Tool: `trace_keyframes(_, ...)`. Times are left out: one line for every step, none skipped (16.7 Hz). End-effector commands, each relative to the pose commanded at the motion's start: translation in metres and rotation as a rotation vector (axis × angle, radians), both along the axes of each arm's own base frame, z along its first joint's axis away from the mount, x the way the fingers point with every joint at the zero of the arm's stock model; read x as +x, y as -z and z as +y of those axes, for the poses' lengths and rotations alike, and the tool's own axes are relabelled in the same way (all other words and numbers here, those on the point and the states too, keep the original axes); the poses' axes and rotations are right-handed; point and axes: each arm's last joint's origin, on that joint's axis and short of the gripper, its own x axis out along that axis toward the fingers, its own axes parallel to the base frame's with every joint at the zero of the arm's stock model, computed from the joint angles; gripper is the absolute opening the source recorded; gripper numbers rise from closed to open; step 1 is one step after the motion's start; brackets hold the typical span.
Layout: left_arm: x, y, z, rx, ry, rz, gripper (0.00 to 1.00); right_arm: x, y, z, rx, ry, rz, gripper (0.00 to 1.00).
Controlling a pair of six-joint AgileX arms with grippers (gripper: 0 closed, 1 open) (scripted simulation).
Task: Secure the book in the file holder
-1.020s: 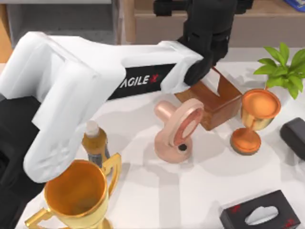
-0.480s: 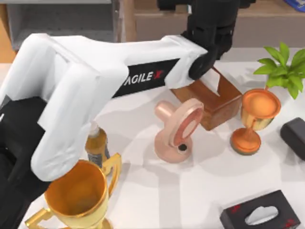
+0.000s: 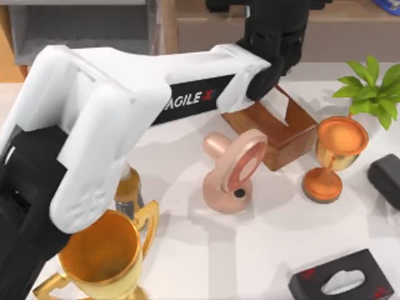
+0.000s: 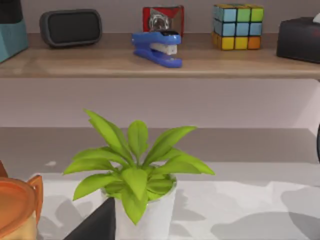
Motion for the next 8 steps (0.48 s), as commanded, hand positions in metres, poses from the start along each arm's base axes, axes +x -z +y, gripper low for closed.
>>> trace_keyframes(0.0,0.0,0.0,0.0,0.0,0.0,0.85,0.0,0.0,0.0,0.0,0.0,0.0,1.0)
trace_keyframes(0.0,0.0,0.0,0.0,0.0,0.0,0.77,0.0,0.0,0.0,0.0,0.0,0.0,1.0)
trace_keyframes(0.0,0.0,0.0,0.0,0.0,0.0,0.7,0.0,0.0,0.0,0.0,0.0,0.0,1.0)
trace_keyframes(0.0,0.0,0.0,0.0,0.0,0.0,0.62,0.0,0.0,0.0,0.0,0.0,0.0,1.0)
trace_keyframes(0.0,0.0,0.0,0.0,0.0,0.0,0.55,0.0,0.0,0.0,0.0,0.0,0.0,1.0)
trace_keyframes(0.0,0.0,0.0,0.0,0.0,0.0,0.47,0.0,0.0,0.0,0.0,0.0,0.0,1.0)
trace_keyframes(0.0,0.0,0.0,0.0,0.0,0.0,0.4,0.0,0.0,0.0,0.0,0.0,0.0,1.0)
trace_keyframes(0.0,0.0,0.0,0.0,0.0,0.0,0.32,0.0,0.0,0.0,0.0,0.0,0.0,1.0)
